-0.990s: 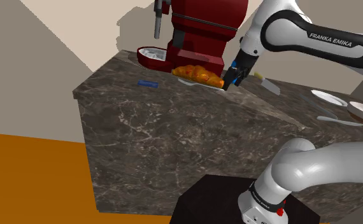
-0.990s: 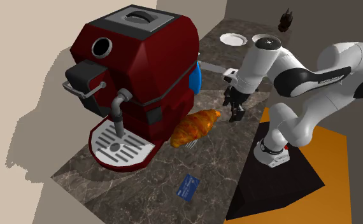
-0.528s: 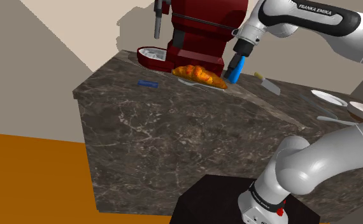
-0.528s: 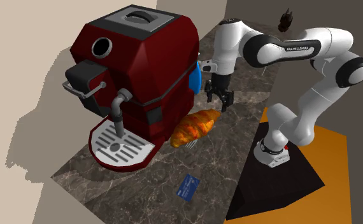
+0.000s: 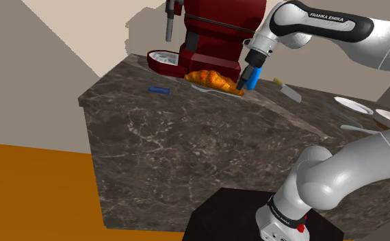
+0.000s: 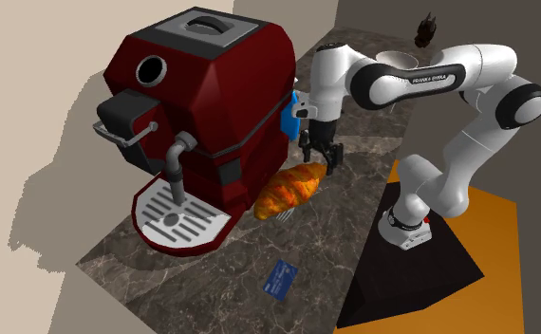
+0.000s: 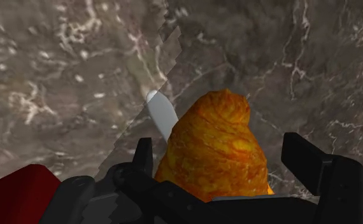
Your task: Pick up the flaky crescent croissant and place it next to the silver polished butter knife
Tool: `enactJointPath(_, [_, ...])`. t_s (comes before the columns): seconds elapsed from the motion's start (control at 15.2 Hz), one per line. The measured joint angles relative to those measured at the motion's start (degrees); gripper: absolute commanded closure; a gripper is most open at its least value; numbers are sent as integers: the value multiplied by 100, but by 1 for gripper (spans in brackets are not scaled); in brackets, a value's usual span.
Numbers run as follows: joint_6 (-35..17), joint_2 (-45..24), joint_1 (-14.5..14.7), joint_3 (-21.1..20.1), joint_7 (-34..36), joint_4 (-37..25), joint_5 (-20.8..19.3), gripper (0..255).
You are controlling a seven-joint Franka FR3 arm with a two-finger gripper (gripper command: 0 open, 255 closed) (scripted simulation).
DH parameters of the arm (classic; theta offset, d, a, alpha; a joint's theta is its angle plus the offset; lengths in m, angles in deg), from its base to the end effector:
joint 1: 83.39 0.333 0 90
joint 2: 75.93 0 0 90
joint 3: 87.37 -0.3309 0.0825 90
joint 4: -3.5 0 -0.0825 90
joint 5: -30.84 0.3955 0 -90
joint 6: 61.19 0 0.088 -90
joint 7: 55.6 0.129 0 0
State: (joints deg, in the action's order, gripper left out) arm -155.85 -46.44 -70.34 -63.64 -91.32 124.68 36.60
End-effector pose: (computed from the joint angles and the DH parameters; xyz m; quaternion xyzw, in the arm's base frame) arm 0.4018 -0.0958 0.5910 -0.9608 -0.2335 -0.0620 0.1360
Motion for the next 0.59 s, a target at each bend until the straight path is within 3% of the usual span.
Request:
enactJointPath(0.4, [-40, 1, 1, 1, -7, 35, 4, 0])
enactJointPath(0.46, [-47, 4, 0, 0, -6, 41, 3, 255])
enactJointPath(0.59, [-54, 2, 0, 0, -5, 43, 3, 255])
